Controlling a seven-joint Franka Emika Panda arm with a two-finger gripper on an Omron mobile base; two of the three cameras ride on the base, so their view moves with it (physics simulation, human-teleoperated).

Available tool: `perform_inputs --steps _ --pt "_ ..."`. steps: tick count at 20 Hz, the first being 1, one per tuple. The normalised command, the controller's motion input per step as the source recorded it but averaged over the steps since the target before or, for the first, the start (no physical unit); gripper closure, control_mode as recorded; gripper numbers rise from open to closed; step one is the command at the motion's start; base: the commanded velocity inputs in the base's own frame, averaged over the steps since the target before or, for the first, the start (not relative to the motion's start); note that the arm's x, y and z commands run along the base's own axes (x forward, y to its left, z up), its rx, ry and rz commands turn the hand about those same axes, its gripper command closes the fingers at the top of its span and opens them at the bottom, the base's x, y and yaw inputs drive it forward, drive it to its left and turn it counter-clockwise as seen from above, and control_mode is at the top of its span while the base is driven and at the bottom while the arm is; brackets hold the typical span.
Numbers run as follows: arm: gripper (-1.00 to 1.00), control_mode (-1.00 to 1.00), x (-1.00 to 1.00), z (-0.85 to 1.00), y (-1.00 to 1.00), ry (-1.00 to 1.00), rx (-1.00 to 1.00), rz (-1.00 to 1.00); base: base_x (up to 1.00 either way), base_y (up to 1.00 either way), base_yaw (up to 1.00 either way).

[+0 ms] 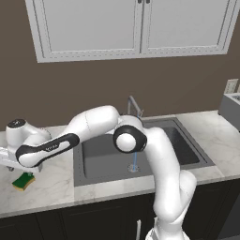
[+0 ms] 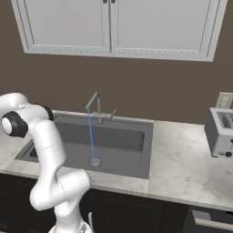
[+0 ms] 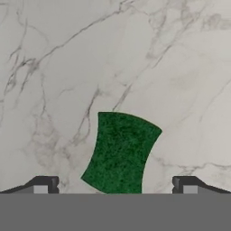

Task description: Soak the sponge with water for a few seconds and then drop it inside the sink.

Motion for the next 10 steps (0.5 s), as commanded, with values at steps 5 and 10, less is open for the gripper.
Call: perform_inputs --steps 5,10 --pt "-1.0 -1.0 0.0 -0.21 0.0 0.0 0.0 -0.02 0.0 0.0 0.0" --pt "-1.0 -1.0 0.0 -0.27 0.0 0.0 0.0 -0.02 0.0 0.0 0.0"
